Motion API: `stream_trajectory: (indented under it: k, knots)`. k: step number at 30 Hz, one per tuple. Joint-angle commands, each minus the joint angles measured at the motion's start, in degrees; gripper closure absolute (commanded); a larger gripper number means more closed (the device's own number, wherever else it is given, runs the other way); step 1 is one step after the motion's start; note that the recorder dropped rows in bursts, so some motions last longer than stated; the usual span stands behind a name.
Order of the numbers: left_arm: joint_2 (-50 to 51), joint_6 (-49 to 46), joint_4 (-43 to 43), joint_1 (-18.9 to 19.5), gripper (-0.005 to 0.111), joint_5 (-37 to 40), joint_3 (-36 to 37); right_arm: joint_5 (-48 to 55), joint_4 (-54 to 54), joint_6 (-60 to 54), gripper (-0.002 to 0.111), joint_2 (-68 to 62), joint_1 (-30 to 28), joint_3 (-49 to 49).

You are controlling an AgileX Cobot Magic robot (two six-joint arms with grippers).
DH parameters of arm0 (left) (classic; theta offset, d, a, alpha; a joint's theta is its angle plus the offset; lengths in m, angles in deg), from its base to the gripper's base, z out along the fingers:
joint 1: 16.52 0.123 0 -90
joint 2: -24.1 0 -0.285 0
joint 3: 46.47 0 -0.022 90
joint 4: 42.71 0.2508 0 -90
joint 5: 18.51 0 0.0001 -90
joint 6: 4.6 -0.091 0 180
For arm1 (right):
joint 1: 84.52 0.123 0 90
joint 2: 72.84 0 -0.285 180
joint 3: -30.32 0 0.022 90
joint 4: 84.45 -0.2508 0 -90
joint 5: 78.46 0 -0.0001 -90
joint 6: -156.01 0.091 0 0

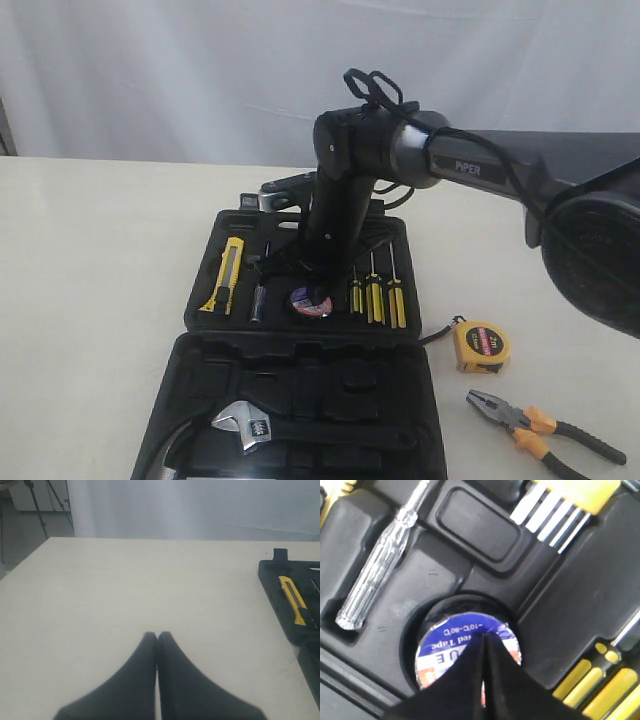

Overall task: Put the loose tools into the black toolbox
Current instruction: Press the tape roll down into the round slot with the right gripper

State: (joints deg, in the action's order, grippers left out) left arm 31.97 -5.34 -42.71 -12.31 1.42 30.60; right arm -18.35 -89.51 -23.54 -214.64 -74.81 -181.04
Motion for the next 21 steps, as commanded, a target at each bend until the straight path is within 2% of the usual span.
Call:
stream_trajectory:
  k: [1, 8, 11, 21]
  knots:
    - [-0.07, 0.33, 0.0, -0.27, 0.107, -0.31, 0.15, 0.34, -0.35, -0.99, 0.108, 1.17, -0.27, 0.02]
    - [-0.07, 0.33, 0.0, -0.27, 0.107, -0.31, 0.15, 3.3, -1.28, -2.62, 0.108, 3.58, -0.27, 0.02]
    - [-0.07, 0.33, 0.0, -0.27, 0.107, -0.31, 0.15, 2.94, -5.21, -4.84, 0.108, 3.47, -0.27, 0.02]
    - [-0.07, 0.33, 0.0, -0.27, 0.107, -0.31, 0.15, 3.3, -5.76, -4.84, 0.108, -2.01, -0.27, 0.02]
